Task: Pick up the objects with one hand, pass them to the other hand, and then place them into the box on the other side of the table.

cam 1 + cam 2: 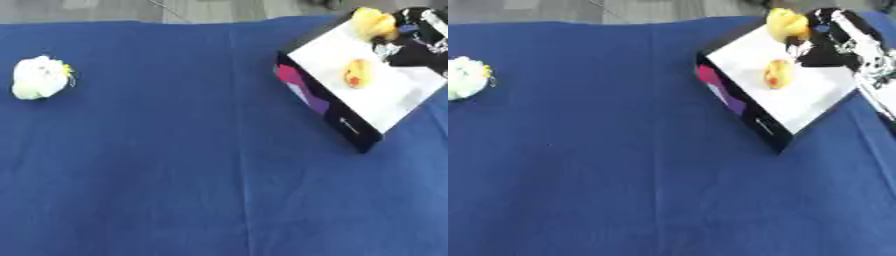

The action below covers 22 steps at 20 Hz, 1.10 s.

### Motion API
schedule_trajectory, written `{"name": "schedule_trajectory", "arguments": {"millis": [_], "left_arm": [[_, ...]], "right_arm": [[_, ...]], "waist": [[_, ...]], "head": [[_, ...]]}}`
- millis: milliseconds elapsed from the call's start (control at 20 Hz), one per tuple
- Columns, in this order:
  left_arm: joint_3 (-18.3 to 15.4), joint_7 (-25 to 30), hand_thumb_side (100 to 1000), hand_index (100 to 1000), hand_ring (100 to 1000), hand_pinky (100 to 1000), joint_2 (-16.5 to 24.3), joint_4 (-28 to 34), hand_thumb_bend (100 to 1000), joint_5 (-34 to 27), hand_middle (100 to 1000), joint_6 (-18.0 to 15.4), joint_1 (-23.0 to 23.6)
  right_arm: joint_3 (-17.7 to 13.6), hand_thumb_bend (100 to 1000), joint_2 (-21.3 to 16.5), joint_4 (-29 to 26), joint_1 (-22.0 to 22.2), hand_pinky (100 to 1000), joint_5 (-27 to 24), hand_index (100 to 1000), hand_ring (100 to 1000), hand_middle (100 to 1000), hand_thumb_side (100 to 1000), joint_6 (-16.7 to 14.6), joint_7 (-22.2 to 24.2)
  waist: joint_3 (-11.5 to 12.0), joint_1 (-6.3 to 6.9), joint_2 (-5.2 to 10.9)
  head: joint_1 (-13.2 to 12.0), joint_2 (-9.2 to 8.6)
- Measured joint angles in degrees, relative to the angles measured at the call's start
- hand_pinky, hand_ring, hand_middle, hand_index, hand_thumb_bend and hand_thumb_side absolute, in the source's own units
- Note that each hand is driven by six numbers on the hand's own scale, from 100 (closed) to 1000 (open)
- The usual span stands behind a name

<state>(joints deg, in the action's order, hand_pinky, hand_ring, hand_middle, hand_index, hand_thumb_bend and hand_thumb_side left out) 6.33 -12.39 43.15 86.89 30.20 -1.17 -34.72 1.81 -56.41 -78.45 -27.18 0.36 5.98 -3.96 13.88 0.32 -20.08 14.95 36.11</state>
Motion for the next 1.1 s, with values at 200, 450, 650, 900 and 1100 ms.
{"name": "schedule_trajectory", "arguments": {"millis": [200, 450, 650, 900, 1100], "left_arm": [[-0.34, 1.82, 611, 887, 800, 863, 0.72, -1.36, 241, -1.96, 741, 0.79, -0.29], [-0.66, 12.74, 604, 919, 832, 894, 1.91, -8.25, 273, -5.65, 776, 1.54, -4.69], [-1.23, 24.29, 574, 934, 855, 909, 2.89, -16.91, 433, -6.44, 786, -1.07, -9.66], [-3.31, 34.57, 506, 917, 874, 916, 3.22, -28.07, 554, -2.41, 788, -7.19, -15.58], [-5.46, 39.41, 458, 909, 886, 925, 3.23, -35.92, 579, 2.7, 791, -11.81, -19.42]], "right_arm": [[-0.24, 406, -0.1, 2.33, 0.64, 901, 5.84, 902, 1000, 902, 100, -2.62, 2.67], [-0.75, 393, -0.46, 3.39, 1.09, 928, 12.81, 1000, 1000, 1000, 100, -4.14, 6.34], [-1.51, 380, -0.8, 2.37, 1.85, 939, 15.65, 1000, 1000, 1000, 100, -4.45, 8.03], [-4.15, 100, -0.83, -4.95, 3.77, 967, 9.79, 1000, 1000, 1000, 103, -3.97, 8.18], [-7.01, 100, -0.81, -16.59, 6.66, 985, -1.89, 1000, 1000, 1000, 291, -3.23, 5.48]], "waist": [[-0.01, -0.03, -0.01], [-0.52, -0.18, 0.03], [-1.2, -0.5, 0.07], [-2.38, -1.1, 0.07], [-3.9, -1.85, -0.16]], "head": [[-0.49, -0.01], [-1.59, -0.01], [-3.0, -0.01], [-5.56, -0.03], [-9.31, -0.54]]}}
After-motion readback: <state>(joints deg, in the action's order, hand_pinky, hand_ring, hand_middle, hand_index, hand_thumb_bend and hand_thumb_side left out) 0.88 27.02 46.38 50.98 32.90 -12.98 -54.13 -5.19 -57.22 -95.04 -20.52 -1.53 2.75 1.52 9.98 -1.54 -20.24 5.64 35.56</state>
